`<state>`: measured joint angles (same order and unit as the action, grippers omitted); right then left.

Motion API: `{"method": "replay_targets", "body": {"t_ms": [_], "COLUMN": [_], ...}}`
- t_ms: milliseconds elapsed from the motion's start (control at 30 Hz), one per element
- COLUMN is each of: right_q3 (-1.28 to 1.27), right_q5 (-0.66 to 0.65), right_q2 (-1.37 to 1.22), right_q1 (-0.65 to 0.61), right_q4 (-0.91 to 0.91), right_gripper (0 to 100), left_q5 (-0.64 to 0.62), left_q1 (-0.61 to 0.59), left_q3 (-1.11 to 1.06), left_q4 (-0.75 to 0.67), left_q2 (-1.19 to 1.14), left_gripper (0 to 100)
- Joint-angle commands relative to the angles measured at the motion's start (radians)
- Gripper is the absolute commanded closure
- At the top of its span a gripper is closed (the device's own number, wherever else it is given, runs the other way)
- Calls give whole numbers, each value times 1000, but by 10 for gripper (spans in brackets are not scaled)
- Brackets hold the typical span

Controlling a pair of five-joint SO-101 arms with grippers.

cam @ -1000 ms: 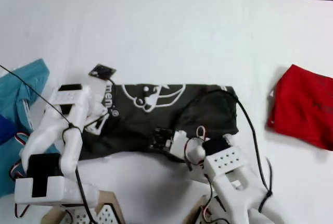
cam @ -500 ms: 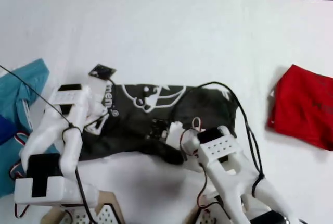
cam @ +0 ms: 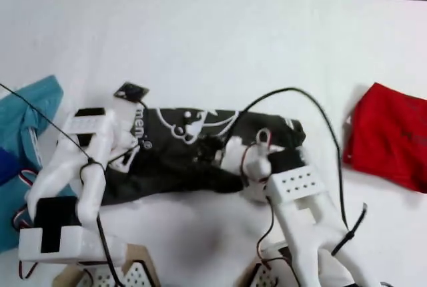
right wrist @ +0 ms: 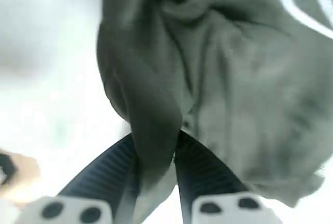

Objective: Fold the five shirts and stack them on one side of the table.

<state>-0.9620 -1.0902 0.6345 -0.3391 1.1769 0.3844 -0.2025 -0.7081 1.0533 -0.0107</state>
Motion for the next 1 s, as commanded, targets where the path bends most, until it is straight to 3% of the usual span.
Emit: {"method": "replay_targets", "body": {"t_ms": [0,167,400,633,767,967], "right_q3": [80,160,384,597,640,635], "right_q5": [-34,-26,75,78,80,81], "right_q2": [-2,-142,-427,-684,-679,-453], "right_q1": [82,116,114,117,111,136], "right_q4": [-70,-208,-226,-217,-96,21], "right_gripper": [971,955,784,786,786,787], "left_q5": [5,5,5,5,5,5], "left_q1": [11,12,12,12,12,12], "left_q3": [-5,-5,-7,-8,-8,-8], "left_q4": [-32,-32,-32,-32,-32,-32], "left_q2": [-3,-3,-3,-3,-3,-3], "left_gripper": [862,862,862,862,862,862]}}
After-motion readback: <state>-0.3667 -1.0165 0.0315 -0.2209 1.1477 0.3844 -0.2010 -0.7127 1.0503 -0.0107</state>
